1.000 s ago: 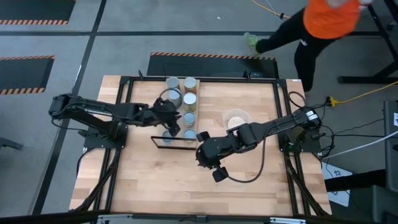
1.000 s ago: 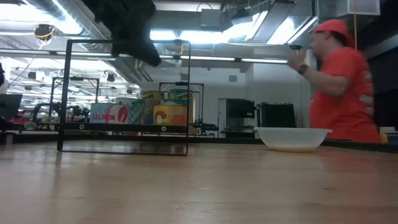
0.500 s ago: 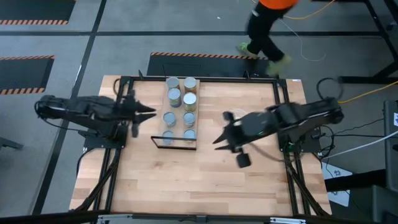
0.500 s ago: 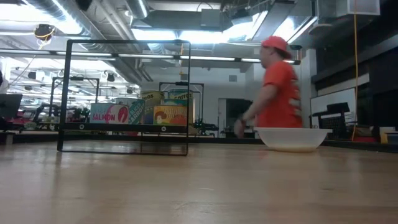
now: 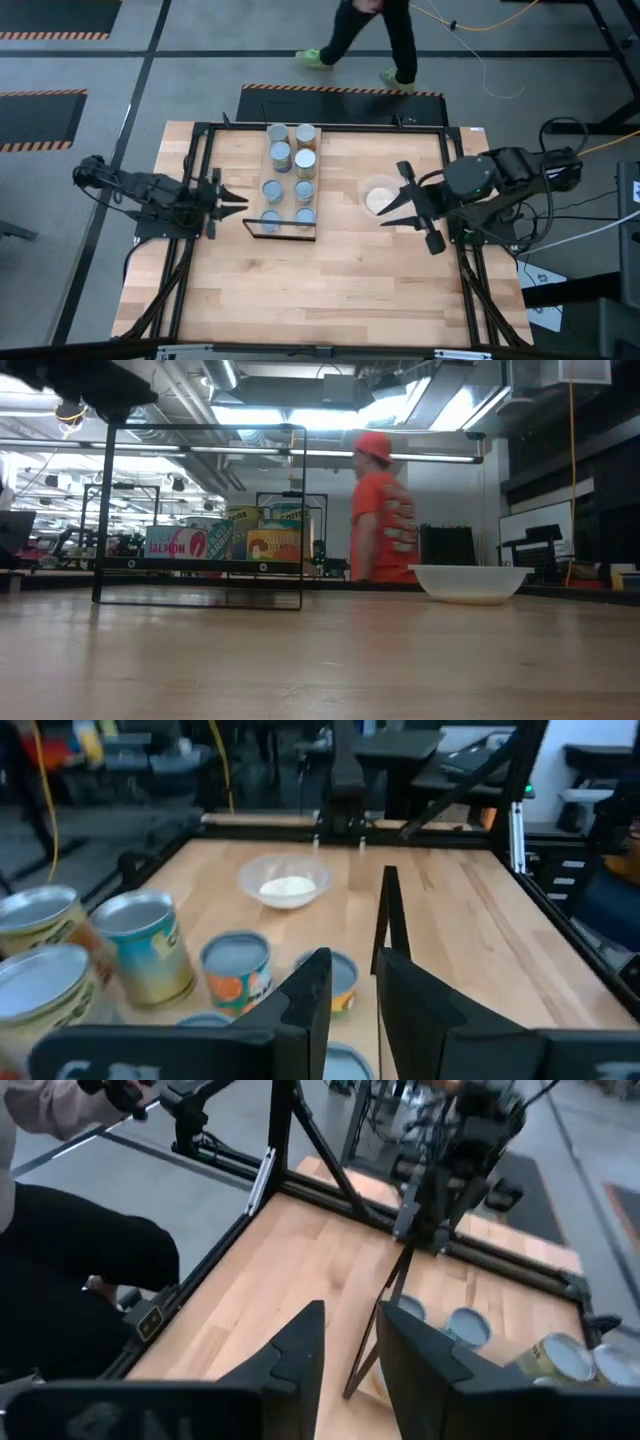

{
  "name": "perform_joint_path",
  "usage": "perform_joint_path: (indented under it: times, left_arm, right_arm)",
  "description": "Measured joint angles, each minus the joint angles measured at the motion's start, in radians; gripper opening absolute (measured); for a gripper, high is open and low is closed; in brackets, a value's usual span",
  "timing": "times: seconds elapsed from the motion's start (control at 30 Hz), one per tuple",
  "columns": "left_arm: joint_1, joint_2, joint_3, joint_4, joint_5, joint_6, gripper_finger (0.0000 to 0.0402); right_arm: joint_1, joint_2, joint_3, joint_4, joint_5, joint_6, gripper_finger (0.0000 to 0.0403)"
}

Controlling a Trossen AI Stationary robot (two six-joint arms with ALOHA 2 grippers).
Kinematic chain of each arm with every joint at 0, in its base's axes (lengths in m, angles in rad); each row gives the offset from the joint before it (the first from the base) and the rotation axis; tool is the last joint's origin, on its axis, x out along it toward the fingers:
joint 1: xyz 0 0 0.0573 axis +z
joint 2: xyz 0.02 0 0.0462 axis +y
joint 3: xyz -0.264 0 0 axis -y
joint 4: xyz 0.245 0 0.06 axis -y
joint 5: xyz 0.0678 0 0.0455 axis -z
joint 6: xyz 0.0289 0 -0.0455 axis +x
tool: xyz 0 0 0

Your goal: Pick and place cans onto a shelf

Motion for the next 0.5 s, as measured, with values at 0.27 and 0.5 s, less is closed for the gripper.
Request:
perform_joint_path:
  times: [0.27,0.5]
  left_arm:
    - [-0.001,-0.038,-0.256,0.37,0.03,0.141,0.0078]
    - [0.009,-0.078,-0.369,0.593,0.053,0.258,0.0078]
  right_arm:
    - [0.0,-0.166,-0.289,0.251,0.0,-0.029,0.0099]
    - [0.0,-0.344,-0.541,0.464,0.0,-0.003,0.0099]
